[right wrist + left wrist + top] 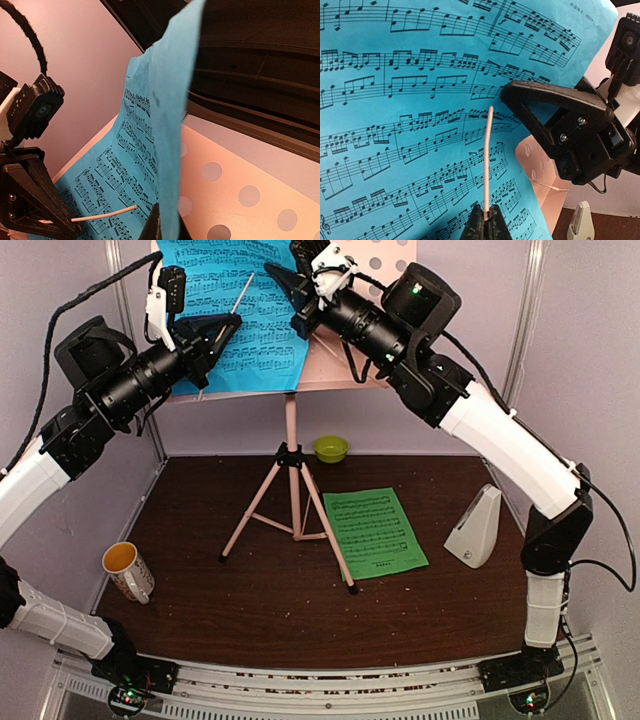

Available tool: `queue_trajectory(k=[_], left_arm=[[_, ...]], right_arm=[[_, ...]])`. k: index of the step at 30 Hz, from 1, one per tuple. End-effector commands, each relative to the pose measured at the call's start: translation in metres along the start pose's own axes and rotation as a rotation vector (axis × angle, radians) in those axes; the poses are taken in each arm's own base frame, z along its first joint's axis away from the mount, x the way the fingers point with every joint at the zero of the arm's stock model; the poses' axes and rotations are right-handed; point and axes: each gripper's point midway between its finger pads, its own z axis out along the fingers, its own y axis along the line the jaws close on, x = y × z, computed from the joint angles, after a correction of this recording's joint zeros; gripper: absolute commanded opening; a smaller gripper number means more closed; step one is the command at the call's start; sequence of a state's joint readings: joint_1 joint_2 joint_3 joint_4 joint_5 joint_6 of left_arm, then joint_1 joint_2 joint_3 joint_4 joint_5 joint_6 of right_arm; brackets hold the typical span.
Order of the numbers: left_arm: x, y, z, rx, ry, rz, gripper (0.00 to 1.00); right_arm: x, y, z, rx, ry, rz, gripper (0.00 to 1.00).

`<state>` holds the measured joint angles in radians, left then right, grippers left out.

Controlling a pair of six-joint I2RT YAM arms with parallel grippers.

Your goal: Set up the instrument practice props

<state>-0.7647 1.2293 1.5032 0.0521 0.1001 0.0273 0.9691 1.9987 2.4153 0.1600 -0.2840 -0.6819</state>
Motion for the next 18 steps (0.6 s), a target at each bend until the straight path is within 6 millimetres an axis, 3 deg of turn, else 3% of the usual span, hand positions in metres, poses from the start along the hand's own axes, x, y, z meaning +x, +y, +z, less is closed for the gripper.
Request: queue_trajectory(k=[1,14,18], left_arm=[[-0.029,-0.0084,-0.0033,0.054,-0.102,0.005,0.0],[-0.0292,-0.0077,-0.0045,0.049,-0.103,0.008,0.0],[-0.0288,-0.0072,-0.0048,0.045,-0.101,0.01,0.09]], right_arm=[[0.0019,0.0034,0.0027,0.01,-0.018,0.013,0.04],[0.0051,0.0059,0.0047,0.015,-0.025,0.026,0.07],[0.0025,0.0016,0.0038,0.028,-0.028,0.025,0.13]])
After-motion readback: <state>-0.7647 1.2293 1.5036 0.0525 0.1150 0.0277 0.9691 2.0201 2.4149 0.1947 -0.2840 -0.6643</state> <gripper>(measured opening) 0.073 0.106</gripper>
